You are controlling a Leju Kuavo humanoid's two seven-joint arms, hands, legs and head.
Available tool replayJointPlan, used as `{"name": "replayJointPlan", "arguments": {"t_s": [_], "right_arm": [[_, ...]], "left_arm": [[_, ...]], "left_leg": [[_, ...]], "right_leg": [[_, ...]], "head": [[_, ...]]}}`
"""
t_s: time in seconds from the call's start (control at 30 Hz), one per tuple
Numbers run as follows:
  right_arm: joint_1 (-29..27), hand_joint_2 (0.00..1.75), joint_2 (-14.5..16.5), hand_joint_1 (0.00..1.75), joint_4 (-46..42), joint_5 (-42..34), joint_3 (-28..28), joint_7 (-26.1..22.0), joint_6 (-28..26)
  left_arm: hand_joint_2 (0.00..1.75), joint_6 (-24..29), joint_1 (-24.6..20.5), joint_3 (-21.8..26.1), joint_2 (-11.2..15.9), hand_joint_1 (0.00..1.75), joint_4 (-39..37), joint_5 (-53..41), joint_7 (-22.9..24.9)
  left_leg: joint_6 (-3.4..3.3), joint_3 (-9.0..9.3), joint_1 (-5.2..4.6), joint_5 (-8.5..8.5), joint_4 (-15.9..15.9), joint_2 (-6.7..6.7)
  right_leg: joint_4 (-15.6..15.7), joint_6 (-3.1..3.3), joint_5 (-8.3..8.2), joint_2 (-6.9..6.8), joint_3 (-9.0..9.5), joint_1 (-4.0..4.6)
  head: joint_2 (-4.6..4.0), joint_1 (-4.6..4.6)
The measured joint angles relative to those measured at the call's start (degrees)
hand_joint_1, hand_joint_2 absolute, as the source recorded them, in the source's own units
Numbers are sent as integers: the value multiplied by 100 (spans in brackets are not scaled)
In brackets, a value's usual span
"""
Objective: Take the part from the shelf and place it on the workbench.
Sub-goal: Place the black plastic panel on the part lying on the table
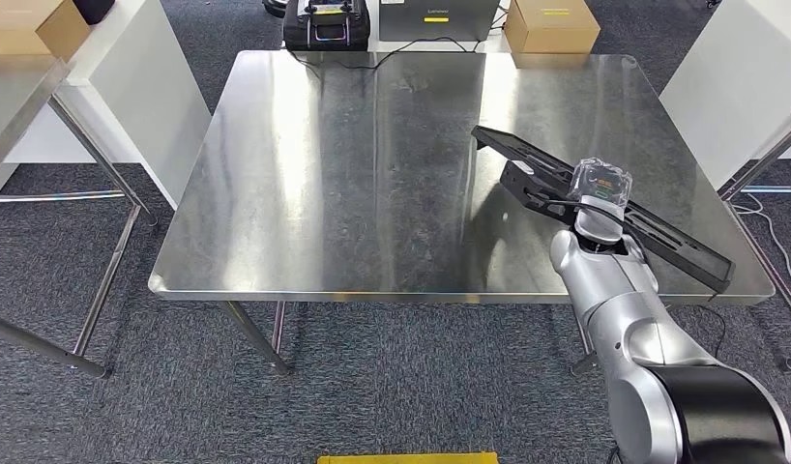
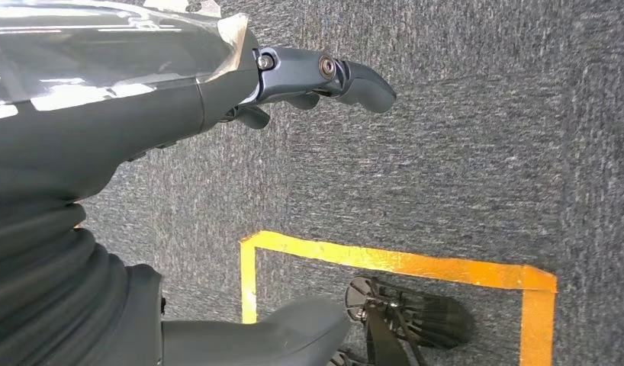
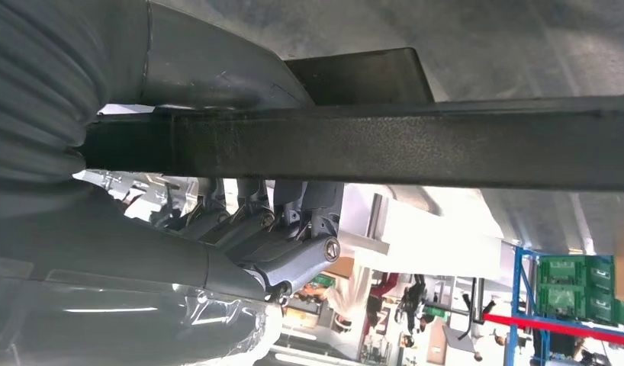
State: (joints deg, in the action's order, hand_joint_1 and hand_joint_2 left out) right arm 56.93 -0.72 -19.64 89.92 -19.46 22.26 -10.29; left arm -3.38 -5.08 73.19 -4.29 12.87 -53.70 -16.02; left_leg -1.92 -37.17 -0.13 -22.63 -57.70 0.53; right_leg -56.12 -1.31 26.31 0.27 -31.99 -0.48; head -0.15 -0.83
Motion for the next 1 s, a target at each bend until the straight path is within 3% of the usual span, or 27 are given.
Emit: {"name": "replayJointPlan", "arguments": {"t_s": [0.23, 0.4, 0.67, 0.83, 0.97, 1.0], "right_arm": [[-11, 175, 190, 175, 3, 3, -130, -14, -266], [-6, 175, 538, 175, 3, 6, -395, -80, -309], [6, 175, 1231, 175, 3, 6, -886, -575, -357], [6, 175, 1419, 175, 3, 6, -1041, -640, -356], [5, 0, 1525, 0, 5, 7, -1164, -815, -343], [3, 0, 1571, 0, 8, 7, -1208, -842, -335]], "left_arm": [[175, 54, -37, 17, -2, 0, 2, 125, -377], [175, 73, -86, 72, -3, 0, 2, 207, -512], [175, 288, -98, 156, -20, 0, 2, 278, -522], [175, 290, -95, 160, -27, 0, 2, 281, -524], [175, 305, -97, 218, -33, 0, 2, 354, -466], [131, 331, -102, 245, -38, 0, 2, 388, -413]], "left_leg": [[0, 0, 7, 0, 1, -1], [1, 0, 13, 0, 1, -4], [4, 1, 20, -1, 2, -4], [4, 0, 21, -1, 2, 5], [4, 1, 15, -1, 2, -5], [4, 2, 15, -1, 2, -8]], "right_leg": [[-1, 0, 0, 1, 2, 11], [-1, 1, 0, 3, 2, 13], [-2, 5, 5, 2, -1, 15], [-2, -7, 14, -3, 5, 15], [-2, -13, 10, 4, 8, 15], [-1, -13, 10, 7, 6, 14]], "head": [[0, 1], [0, 1], [0, 1], [0, 2], [0, 2], [0, 1]]}}
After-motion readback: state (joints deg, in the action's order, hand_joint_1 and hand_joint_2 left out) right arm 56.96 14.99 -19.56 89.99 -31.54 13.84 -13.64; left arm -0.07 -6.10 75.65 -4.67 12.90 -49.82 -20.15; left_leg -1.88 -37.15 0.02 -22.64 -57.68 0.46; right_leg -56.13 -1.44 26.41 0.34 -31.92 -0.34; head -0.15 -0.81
